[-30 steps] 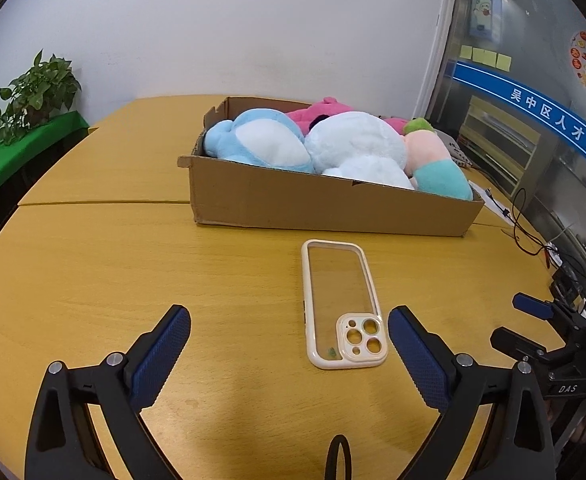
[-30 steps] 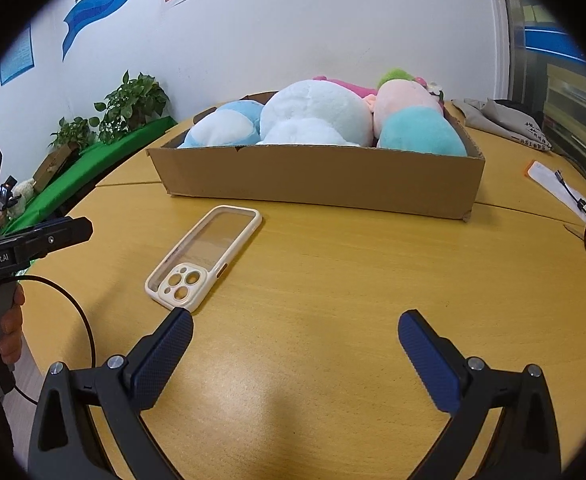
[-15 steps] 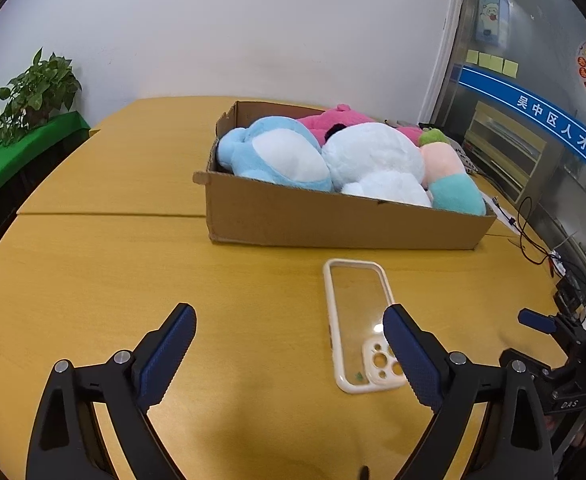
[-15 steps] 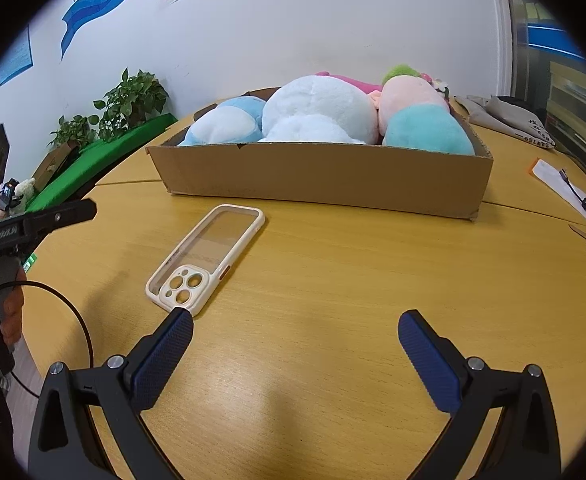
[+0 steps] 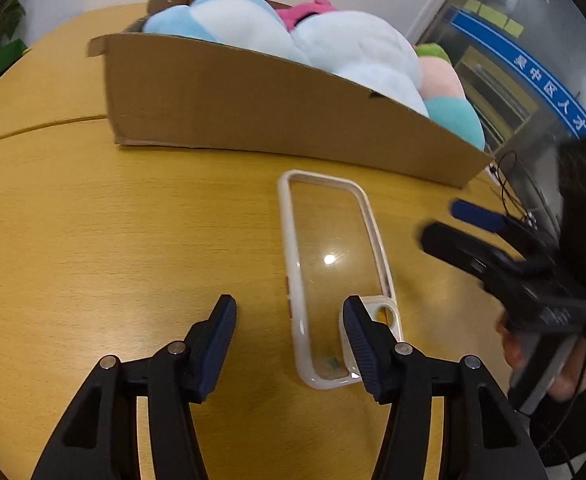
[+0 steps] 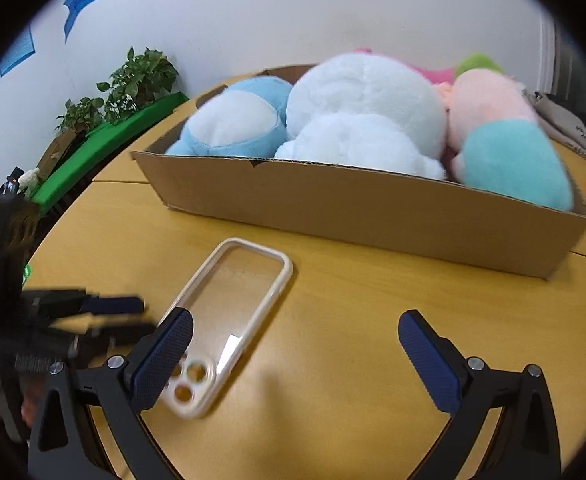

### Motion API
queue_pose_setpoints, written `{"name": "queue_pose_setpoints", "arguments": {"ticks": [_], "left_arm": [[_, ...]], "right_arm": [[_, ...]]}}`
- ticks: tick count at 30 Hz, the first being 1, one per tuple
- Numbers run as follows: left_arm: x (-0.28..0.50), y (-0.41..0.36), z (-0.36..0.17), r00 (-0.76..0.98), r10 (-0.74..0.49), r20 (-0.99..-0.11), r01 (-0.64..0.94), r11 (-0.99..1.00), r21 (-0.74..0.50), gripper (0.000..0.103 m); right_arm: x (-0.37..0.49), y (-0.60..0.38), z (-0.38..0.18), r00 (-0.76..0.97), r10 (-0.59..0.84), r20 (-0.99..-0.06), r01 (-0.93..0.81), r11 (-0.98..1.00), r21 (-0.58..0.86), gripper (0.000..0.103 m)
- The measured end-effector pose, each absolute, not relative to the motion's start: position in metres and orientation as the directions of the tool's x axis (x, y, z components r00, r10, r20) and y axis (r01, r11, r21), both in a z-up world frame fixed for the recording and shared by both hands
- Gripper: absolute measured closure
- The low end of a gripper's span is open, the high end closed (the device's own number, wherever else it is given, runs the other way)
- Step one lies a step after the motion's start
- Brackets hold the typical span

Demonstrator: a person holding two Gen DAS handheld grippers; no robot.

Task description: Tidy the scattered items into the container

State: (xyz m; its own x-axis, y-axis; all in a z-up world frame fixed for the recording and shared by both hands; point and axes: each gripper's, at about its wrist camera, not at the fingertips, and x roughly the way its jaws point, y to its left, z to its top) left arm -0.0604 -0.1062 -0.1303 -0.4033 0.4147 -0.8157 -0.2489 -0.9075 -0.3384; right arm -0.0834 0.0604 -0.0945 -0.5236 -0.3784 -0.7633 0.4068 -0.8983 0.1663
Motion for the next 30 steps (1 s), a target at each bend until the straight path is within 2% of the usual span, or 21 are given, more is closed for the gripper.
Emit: {"name": "queue_pose_setpoints", "arguments": {"ticks": [2,4,6,9,12,13,14,16,18,20,22,29,30], "left_arm": [[-0.061,-0.101,-0.13,-0.394,0.413,-0.821,-0.251,-0.908,-0.336,0.044],[-0.06,-0.095,-0.13,-0.382,0.409,-0.828,-0.266,-0.907,-0.325,0.047],[-0.058,-0.088,-0.131,-0.362,0.421,-0.832,-0.287,-0.899,-0.331,0.065],[-0.056,-0.085,-0.131,-0.364,0.415,-0.834,-0.29,-0.901,-0.322,0.067],[-0.053,-0.089,-0.132,-0.368,0.434,-0.822,-0.261,-0.897,-0.357,0.072],[-0.053,-0.09,-0.133,-0.367,0.436,-0.822,-0.252,-0.897,-0.363,0.081],[-0.052,-0.092,-0.133,-0.368,0.441,-0.819,-0.243,-0.895,-0.373,0.082],[-0.049,-0.095,-0.134,-0.362,0.463,-0.809,-0.235,-0.885,-0.401,0.086],[-0.045,-0.094,-0.133,-0.368,0.458,-0.809,-0.242,-0.887,-0.392,0.091],[-0.043,-0.094,-0.131,-0.375,0.445,-0.813,-0.24,-0.894,-0.378,0.096],[-0.041,-0.093,-0.13,-0.377,0.446,-0.812,-0.239,-0.894,-0.379,0.102],[-0.038,-0.094,-0.127,-0.366,0.46,-0.809,-0.254,-0.886,-0.389,0.103],[-0.038,-0.093,-0.127,-0.362,0.466,-0.807,-0.255,-0.883,-0.395,0.103]], "right_arm": [[-0.099,0.053,-0.106,-0.507,-0.351,-0.787,0.388,-0.909,0.156,0.003],[-0.108,0.045,-0.119,-0.484,-0.327,-0.812,0.372,-0.917,0.148,0.011],[-0.105,0.04,-0.122,-0.508,-0.306,-0.805,0.37,-0.922,0.117,0.012],[-0.102,0.04,-0.122,-0.518,-0.304,-0.799,0.371,-0.922,0.11,0.015],[-0.096,0.047,-0.122,-0.539,-0.305,-0.785,0.362,-0.926,0.111,0.024],[-0.094,0.05,-0.122,-0.545,-0.306,-0.78,0.356,-0.927,0.115,0.03],[-0.093,0.054,-0.122,-0.55,-0.309,-0.776,0.35,-0.929,0.121,0.033],[-0.088,0.061,-0.121,-0.552,-0.32,-0.77,0.34,-0.93,0.142,0.048],[-0.085,0.063,-0.121,-0.548,-0.331,-0.768,0.346,-0.926,0.153,0.055],[-0.079,0.063,-0.12,-0.541,-0.353,-0.763,0.362,-0.917,0.168,0.069],[-0.071,0.058,-0.118,-0.525,-0.389,-0.757,0.405,-0.897,0.18,0.095],[-0.061,0.064,-0.116,-0.503,-0.406,-0.762,0.413,-0.888,0.201,0.096],[-0.061,0.069,-0.117,-0.499,-0.409,-0.764,0.401,-0.891,0.214,0.09]]}}
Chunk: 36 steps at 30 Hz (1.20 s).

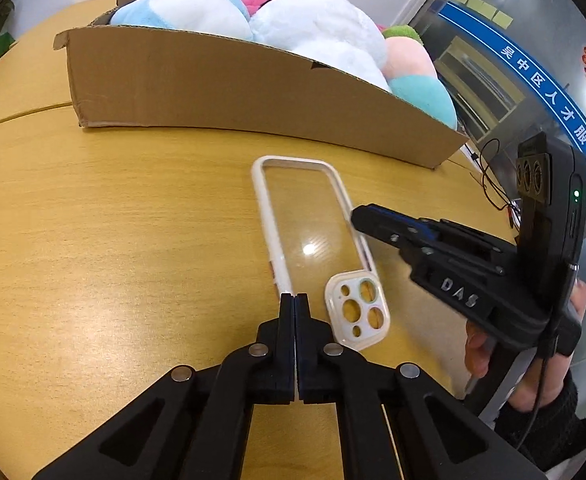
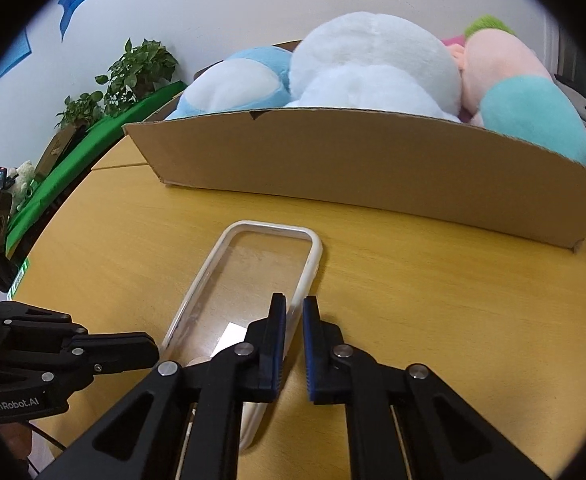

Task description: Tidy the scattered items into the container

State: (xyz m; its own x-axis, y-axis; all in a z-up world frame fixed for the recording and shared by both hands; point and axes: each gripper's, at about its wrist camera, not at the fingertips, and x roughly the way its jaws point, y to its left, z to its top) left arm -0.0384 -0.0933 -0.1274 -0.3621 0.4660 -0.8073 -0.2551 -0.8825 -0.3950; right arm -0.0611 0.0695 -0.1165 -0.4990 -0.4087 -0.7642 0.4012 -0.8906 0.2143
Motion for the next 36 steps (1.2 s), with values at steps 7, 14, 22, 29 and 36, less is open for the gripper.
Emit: {"name": "queue_pose_setpoints", "arguments": {"ticks": [7,14,22,29,36], "left_arm": [[-0.034,-0.097,-0.134,-0.352,0.49,-0.797,-0.245,-0.87,-0.427,0.098],[-0.028,-0.092,-0.135,-0.353,0.529,-0.772,-0.263,-0.848,-0.46,0.054],[-0.018,-0.103,-0.135,-0.361,0.53,-0.767,-0.291,-0.846,-0.447,0.041],[-0.014,-0.077,-0.131,-0.291,0.525,-0.8,-0.381,-0.83,-0.407,0.029],[-0.02,-0.048,-0.131,-0.306,0.502,-0.809,-0.35,-0.849,-0.395,0.026]], "right_arm": [[-0.047,0.076,-0.115,-0.463,-0.449,-0.764,0.431,-0.867,0.248,0.024],[-0.031,0.066,-0.116,-0.393,-0.483,-0.782,0.526,-0.816,0.24,0.049],[-0.019,0.078,-0.119,-0.263,-0.664,-0.7,0.526,-0.707,0.473,0.048],[-0.045,0.074,-0.079,-0.341,-0.602,-0.722,0.616,-0.723,0.312,0.02],[-0.095,-0.008,-0.056,-0.294,-0.514,-0.806,0.81,-0.581,0.075,0.02]]}}
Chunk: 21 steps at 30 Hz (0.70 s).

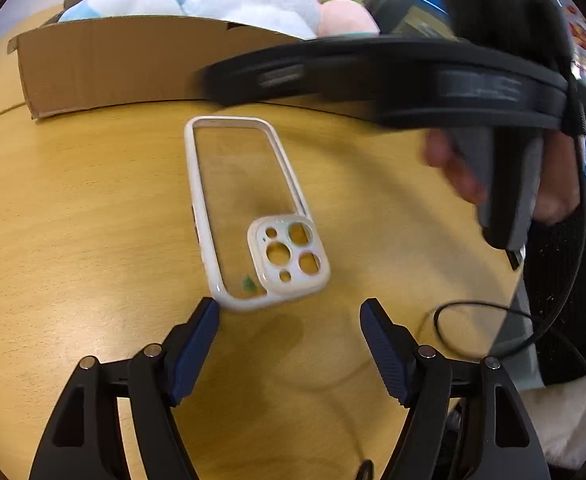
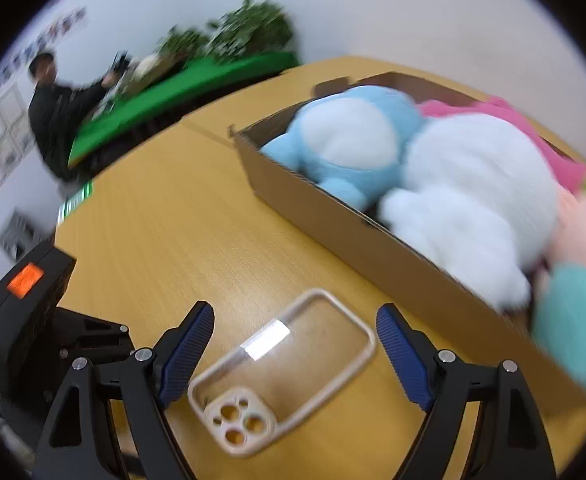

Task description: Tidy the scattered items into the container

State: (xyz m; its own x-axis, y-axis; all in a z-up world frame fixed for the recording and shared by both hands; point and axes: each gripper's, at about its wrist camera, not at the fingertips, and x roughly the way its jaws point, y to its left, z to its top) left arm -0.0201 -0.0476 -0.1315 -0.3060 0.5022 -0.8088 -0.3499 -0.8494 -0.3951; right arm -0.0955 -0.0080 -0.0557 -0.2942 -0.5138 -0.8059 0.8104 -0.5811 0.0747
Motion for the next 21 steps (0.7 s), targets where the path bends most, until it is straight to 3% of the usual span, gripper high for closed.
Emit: {"name": "queue_pose_setpoints", "arguments": {"ticks": [6,10,21], "left_arm": [[-0.033,-0.055,-0.13,-0.357,0.415,-0.837,-0.268,-0.904,-0.334,0.026],[-0.039,-0.068,-0.128,-0.381,0.364,-0.85,-0.208,-0.929,-0.305,0.026],[-0.055,-0.066,-0.127,-0.408,0.28,-0.869,-0.184,-0.957,-0.222,0.026]], "right_arm": [[-0.133,-0.033,-0.111,-0.134,-0.555,-0.821,0.8,-0.55,0.242,0.021],[-0.137,-0.019,-0.117,-0.112,-0.6,-0.792,0.772,-0.555,0.311,0.021],[-0.086,0.049,-0.114,-0.124,-0.58,-0.805,0.772,-0.566,0.289,0.022]]}}
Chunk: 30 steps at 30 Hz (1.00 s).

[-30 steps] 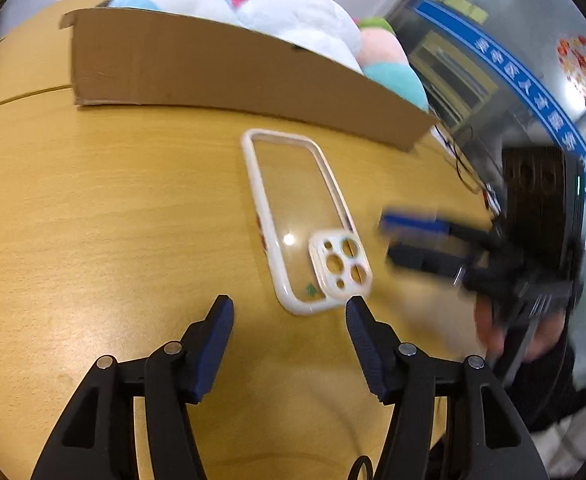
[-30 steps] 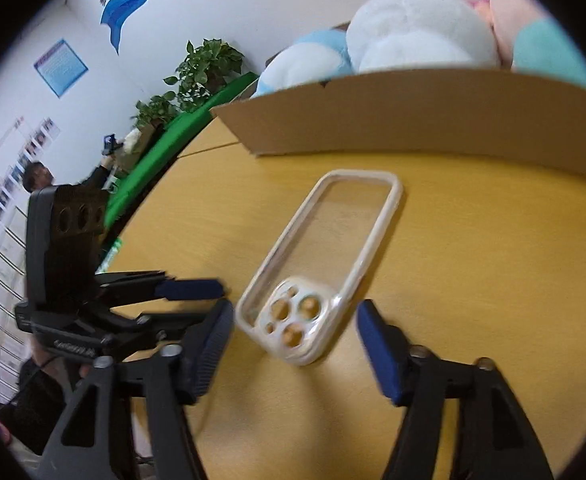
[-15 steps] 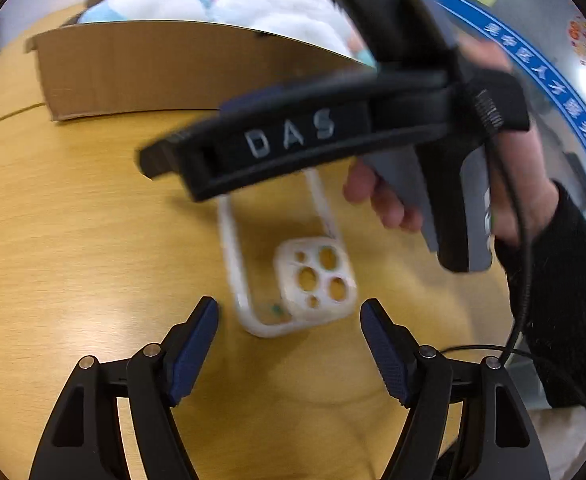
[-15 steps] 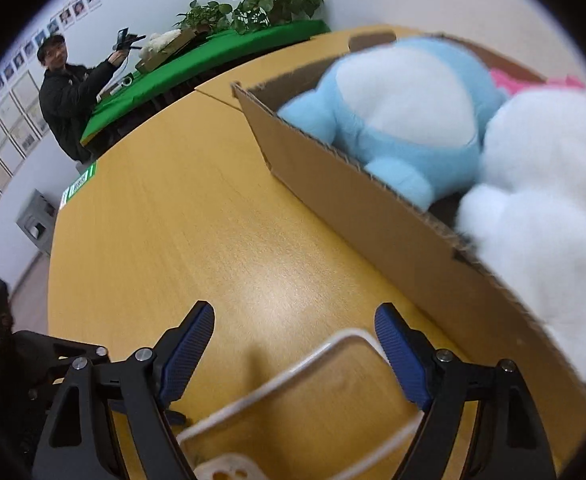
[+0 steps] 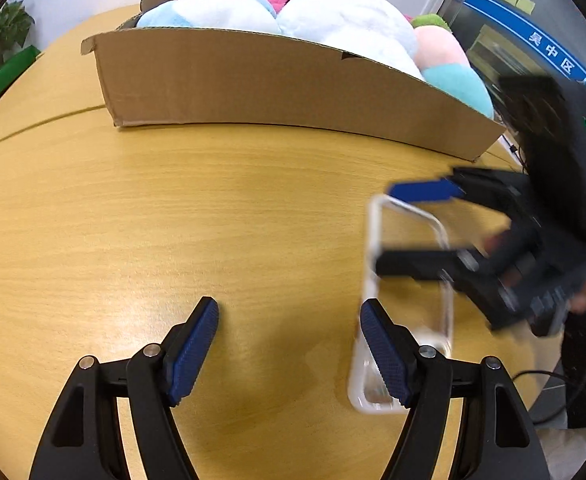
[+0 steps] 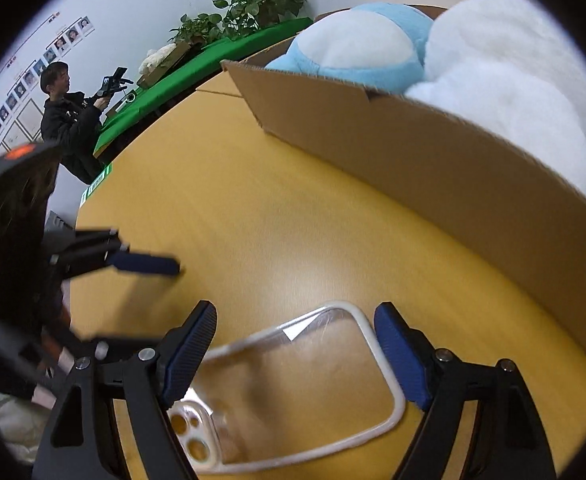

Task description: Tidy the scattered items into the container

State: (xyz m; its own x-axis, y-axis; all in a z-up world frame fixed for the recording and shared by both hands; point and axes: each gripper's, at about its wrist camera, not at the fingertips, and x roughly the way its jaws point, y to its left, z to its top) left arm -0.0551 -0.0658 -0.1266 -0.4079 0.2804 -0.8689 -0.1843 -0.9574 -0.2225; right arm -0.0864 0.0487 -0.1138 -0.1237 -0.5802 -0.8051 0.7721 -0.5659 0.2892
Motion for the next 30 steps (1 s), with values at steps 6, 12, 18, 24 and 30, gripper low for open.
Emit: {"name": "queue_pose_setpoints", "arguments": {"ticks": [6,12,18,24,30], "left_arm": [[-0.068,-0.055,-0.125,-0.408,0.275,-0.871,-0.178,-0.959,-0.22,0.026],[-0.055,-0.061,-0.135,-0.407,0.277,-0.87,-0.173,-0.959,-0.225,0.026],[-0.047,-0.076,-0.134,-0.417,0.285,-0.863,-0.152,-0.958,-0.244,0.026],[-0.04,-0.085,-0.12,-0.452,0.285,-0.845,-0.128,-0.958,-0.255,0.023],[-0.026,-0.087,-0.109,-0.457,0.277,-0.845,-0.156,-0.96,-0.231,0.02]], "right_arm": [[-0.057,0.07,-0.108,-0.146,-0.556,-0.818,0.782,-0.572,0.248,0.022],[-0.042,0.082,-0.107,-0.155,-0.534,-0.831,0.802,-0.56,0.21,0.021],[-0.032,0.089,-0.098,-0.191,-0.511,-0.838,0.845,-0.52,0.125,0.021],[-0.035,0.082,-0.091,-0.232,-0.491,-0.84,0.88,-0.474,0.034,0.021],[-0.028,0.055,-0.082,-0.223,-0.459,-0.86,0.957,-0.27,-0.104,0.021]]}}
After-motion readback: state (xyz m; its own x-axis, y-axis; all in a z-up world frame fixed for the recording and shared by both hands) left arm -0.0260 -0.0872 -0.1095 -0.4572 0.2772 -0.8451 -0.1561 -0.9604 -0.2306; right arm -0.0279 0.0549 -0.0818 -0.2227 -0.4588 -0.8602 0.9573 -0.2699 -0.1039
